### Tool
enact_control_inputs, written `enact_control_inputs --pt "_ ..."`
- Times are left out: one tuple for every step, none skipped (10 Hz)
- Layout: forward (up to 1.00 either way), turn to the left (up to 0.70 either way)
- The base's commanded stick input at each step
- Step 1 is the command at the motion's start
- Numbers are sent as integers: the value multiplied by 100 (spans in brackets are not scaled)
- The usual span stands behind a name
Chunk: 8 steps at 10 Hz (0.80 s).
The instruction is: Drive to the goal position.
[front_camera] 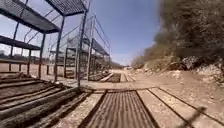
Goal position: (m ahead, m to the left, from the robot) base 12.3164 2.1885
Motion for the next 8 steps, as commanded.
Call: enact_control_inputs --pt "70 0" --pt "70 0" --pt "70 0" --pt "70 0" --pt "70 0" --pt "70 0" --pt "70 0" --pt "70 0"
